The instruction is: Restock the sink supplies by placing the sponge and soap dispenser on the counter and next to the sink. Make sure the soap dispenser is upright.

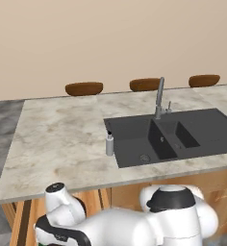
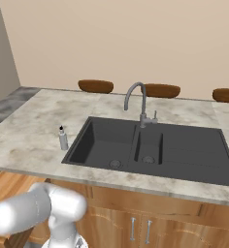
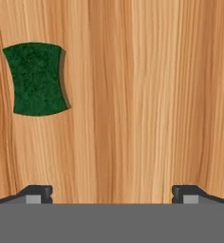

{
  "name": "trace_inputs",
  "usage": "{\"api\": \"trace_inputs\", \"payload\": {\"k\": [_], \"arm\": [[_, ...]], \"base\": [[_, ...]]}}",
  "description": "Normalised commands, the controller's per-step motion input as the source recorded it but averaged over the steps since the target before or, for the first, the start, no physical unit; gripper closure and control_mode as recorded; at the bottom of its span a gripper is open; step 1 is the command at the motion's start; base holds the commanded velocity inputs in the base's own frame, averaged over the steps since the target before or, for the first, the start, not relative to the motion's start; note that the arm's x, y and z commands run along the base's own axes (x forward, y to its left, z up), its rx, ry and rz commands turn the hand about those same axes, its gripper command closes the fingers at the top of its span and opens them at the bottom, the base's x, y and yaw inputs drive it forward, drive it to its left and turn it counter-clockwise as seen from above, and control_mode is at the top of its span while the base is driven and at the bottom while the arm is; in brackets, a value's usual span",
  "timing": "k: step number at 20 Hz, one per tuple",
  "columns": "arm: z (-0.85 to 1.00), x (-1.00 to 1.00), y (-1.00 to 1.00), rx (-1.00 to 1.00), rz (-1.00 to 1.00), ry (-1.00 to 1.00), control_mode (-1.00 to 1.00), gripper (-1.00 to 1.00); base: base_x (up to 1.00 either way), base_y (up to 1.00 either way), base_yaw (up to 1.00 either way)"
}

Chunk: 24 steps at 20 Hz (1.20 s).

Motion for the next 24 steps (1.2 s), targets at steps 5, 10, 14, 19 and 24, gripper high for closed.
{"api": "trace_inputs", "payload": {"k": [5,10,14,19,24], "arm": [[-0.47,0.32,0.16,0.0,0.13,-0.11,-1.0,-1.0],[-0.29,0.28,0.43,-0.02,0.06,-0.02,-1.0,-1.0],[-0.27,0.03,0.51,-0.06,0.0,0.0,-1.0,-1.0],[-0.37,0.09,0.32,-0.04,0.01,0.0,-1.0,-1.0],[-0.3,0.12,0.03,0.0,0.05,-0.04,-1.0,-1.0]], "base": [[0.0,0.0,0.0],[0.0,0.0,0.0],[0.0,0.0,0.0],[0.0,0.0,0.0],[0.0,0.0,0.0]]}}
